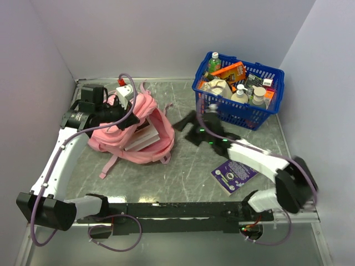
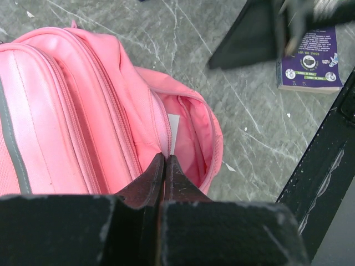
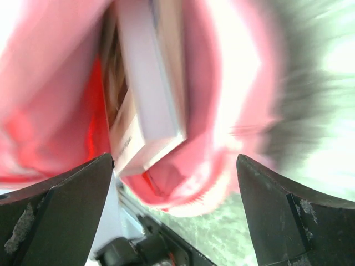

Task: Pack the student bag
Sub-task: Place the book in the student bag, then pick up the book from the center of the board.

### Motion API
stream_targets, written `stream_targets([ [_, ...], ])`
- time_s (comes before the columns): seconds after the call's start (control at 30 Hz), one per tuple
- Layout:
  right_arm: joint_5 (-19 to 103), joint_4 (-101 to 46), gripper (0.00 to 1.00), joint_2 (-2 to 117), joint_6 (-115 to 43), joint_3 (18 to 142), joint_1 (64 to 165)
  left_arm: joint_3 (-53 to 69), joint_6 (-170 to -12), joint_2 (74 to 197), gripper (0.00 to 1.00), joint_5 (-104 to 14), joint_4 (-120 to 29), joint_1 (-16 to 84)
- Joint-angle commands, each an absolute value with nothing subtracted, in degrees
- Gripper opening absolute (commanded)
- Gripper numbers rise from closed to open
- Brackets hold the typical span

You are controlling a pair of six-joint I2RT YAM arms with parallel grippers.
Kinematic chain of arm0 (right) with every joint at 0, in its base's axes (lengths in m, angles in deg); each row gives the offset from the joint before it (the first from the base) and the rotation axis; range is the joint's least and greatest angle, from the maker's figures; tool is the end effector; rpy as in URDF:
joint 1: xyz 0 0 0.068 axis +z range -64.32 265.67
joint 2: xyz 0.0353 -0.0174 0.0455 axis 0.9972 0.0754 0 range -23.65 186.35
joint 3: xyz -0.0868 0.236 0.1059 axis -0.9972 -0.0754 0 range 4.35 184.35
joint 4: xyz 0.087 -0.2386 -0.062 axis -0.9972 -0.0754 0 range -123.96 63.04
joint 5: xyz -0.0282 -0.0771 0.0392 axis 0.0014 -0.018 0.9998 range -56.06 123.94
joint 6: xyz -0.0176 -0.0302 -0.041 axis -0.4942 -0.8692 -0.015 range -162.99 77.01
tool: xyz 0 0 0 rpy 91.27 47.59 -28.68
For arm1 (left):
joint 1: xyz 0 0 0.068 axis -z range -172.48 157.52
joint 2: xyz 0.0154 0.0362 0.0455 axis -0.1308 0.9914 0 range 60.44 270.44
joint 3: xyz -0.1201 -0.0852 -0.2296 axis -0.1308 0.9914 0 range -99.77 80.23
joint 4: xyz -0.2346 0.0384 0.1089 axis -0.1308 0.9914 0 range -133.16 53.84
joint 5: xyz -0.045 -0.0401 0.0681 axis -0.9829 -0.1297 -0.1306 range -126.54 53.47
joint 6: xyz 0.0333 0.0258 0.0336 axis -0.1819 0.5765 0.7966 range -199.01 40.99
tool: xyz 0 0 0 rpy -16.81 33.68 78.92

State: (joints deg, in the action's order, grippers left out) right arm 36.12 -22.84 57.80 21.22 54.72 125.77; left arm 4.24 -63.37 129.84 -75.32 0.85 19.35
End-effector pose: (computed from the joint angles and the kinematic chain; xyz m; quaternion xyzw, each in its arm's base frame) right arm 0.2433 0.2066 0.2500 0.1682 0.8356 0.4227 0.3080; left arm 0.2348 -0.0719 0.3865 0.3437 0.7866 -0.2837 0.4273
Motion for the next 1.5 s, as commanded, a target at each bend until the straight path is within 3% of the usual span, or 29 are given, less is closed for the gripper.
stream_targets([
  [0.0, 41.31, -34.57, 1.00, 46.68, 23.64, 45.60, 112.70, 3.06, -62.75, 128.47, 0.01, -79.60, -4.93, 19.73],
  [0.23, 30.43, -64.53, 1.00, 29.98, 22.06, 42.49, 98.10, 3.24, -62.48, 128.90, 0.01, -79.87, -5.19, 19.65],
  [0.37, 24.57, -82.12, 1.00, 33.38, 20.11, 48.80, 93.33, 3.50, -62.05, 129.17, 0.01, -79.87, -5.11, 19.65],
  [0.47, 23.05, -87.50, 1.00, 34.19, 20.81, 48.75, 92.71, 3.76, -62.04, 129.43, 0.01, -80.22, -5.37, 19.65],
  [0.73, 23.93, -87.77, 1.00, 21.02, 27.41, 38.11, 92.62, 4.55, -60.82, 129.52, 0.01, -79.96, -4.76, 19.65],
  [1.07, 29.37, -85.59, 0.95, 19.16, 29.34, 30.55, 93.23, 5.43, -60.46, 129.69, 0.01, -79.95, -5.37, 19.56],
  [1.2, 29.11, -80.06, 0.79, 22.65, 30.75, 30.02, 95.34, 5.78, -60.02, 129.17, 0.01, -79.43, -5.37, 19.47],
  [1.37, 27.27, -75.13, 0.76, 32.14, 33.56, 33.61, 102.09, 5.35, -59.76, 129.08, 0.01, -79.08, -4.84, 19.38],
  [1.47, 25.51, -73.38, 0.69, 39.27, 34.00, 36.25, 105.70, 5.43, -59.58, 128.90, 0.01, -79.16, -4.84, 19.21],
])
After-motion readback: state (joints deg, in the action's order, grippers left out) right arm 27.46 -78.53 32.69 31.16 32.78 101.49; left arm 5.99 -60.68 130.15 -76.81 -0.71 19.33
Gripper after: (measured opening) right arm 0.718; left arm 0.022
